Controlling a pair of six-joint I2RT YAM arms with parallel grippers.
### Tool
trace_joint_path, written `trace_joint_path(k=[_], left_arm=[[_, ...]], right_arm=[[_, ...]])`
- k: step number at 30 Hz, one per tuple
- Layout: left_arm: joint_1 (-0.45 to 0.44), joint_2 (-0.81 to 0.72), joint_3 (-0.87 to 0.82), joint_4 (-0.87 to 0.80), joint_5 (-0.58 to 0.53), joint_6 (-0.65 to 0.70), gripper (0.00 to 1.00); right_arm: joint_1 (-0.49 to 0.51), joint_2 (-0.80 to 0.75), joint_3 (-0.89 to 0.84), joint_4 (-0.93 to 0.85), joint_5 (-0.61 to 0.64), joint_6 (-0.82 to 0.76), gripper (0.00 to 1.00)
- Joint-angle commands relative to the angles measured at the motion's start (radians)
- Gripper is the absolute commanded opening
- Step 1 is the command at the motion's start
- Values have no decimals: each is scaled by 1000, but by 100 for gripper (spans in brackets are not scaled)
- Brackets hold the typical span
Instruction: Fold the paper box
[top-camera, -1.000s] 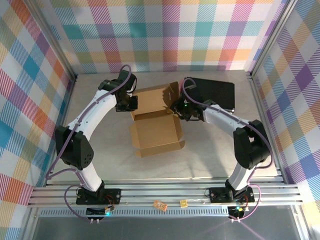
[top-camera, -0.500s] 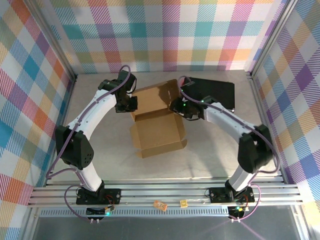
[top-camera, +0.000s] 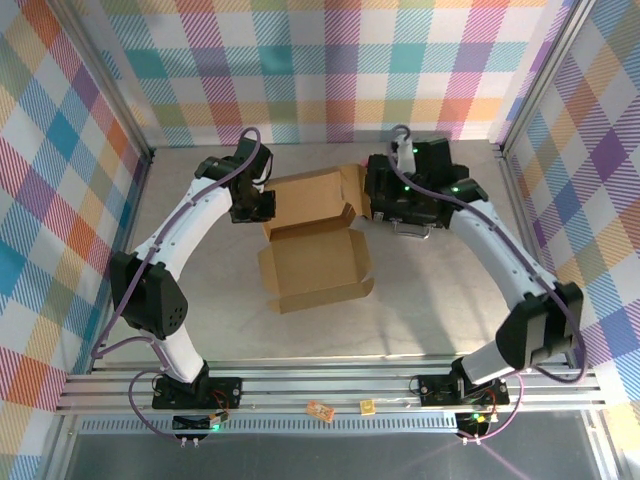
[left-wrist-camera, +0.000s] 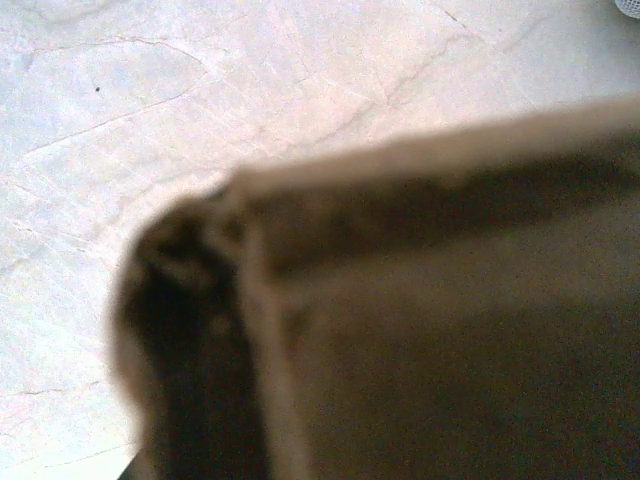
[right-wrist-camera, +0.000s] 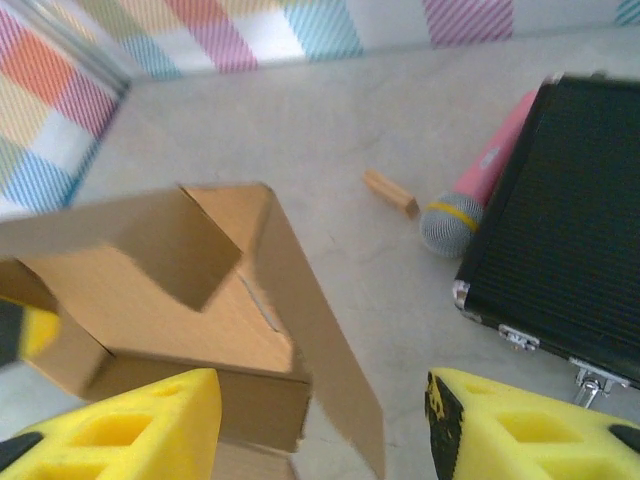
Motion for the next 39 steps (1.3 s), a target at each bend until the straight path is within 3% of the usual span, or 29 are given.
trace_joint_path(k=[1,4,9,15,18,19,24,27,31,37,39], left_arm=[[-6,6,37,-41,21,13,0],[-7,6,35,-45,25,16,0],[-7,5,34,-46,29,16,0],[-7,8,35,-48,28,16,0],[-7,10,35,-45,30,13,0],[-7,12,35,-45,28,12,0],[-8,25,46,-48,15,-7,0],[-7,33,52,-48,14,-18,0],[-7,40,55,-46,13,-26,0],[-7,40,56,-45,14,-28,0],[-5,35,52,-43,12,-18,0]], right_arm=[[7,21,15,-41,-22,-114,57],[16,51,41,-40,-18,-117,54],[58,138,106,-72,72,-130,42],[117,202,156,-120,278,-146,25],[162,214,182,-154,459,-126,1],[187,217,195,-169,554,-108,0],[338,273,322,-380,1073,138,0],[422,295,360,-507,1229,329,0],[497,315,412,-620,1265,507,0],[524,315,448,-644,1234,509,0],[504,288,465,-622,1147,442,14]])
